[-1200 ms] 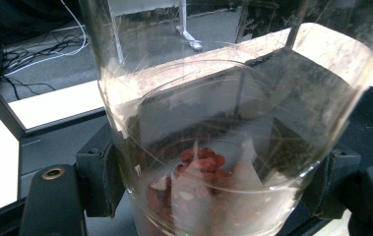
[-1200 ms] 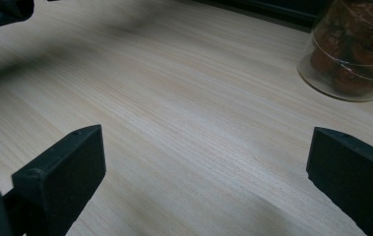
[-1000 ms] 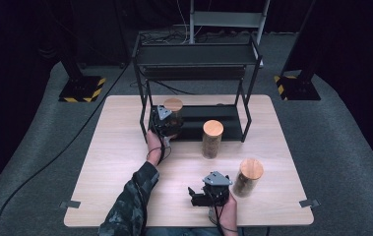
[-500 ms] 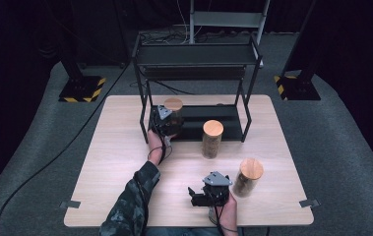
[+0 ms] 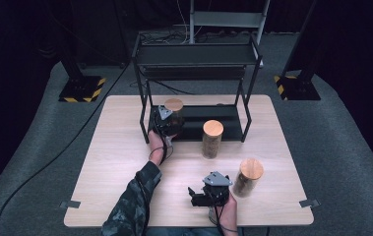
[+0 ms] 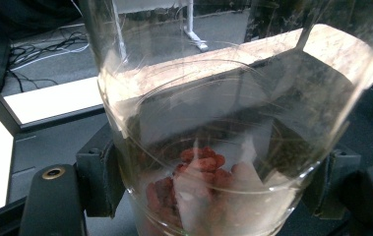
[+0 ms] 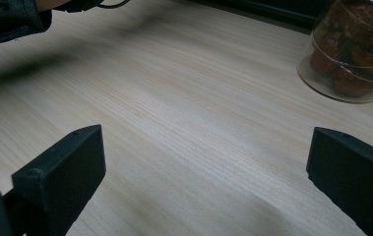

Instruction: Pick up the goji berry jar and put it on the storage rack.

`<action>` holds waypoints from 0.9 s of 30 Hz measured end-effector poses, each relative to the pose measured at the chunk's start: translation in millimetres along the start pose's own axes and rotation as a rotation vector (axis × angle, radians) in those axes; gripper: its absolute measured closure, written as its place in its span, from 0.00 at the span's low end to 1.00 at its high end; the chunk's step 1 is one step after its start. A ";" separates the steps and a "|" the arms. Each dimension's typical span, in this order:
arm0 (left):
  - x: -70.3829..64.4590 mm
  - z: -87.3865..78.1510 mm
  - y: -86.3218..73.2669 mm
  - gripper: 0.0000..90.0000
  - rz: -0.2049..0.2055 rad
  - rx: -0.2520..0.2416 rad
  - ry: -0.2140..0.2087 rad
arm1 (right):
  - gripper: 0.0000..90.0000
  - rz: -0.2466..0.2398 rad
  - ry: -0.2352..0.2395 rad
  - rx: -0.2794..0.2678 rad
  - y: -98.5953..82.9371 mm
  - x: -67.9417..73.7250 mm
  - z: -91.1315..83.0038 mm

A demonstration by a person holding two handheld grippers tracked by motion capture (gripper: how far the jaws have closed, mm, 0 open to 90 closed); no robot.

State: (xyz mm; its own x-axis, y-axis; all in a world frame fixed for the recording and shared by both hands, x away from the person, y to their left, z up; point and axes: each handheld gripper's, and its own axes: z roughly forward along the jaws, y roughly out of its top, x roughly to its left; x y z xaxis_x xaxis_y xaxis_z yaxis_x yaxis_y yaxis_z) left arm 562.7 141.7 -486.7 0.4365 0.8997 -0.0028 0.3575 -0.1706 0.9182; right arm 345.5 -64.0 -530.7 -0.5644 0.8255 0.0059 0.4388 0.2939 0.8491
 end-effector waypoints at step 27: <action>3.5 0.5 -0.2 0.27 -0.010 0.015 -0.009 | 0.01 0.001 0.003 0.001 0.1 -0.3 0.2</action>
State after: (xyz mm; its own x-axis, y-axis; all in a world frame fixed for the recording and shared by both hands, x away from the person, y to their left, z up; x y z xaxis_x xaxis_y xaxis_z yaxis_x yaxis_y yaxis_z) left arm 564.5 144.8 -487.1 0.4406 0.8976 -0.0155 0.3739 -0.1679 0.9121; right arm 345.8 -64.1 -530.7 -0.5658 0.8245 0.0087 0.4405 0.2934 0.8484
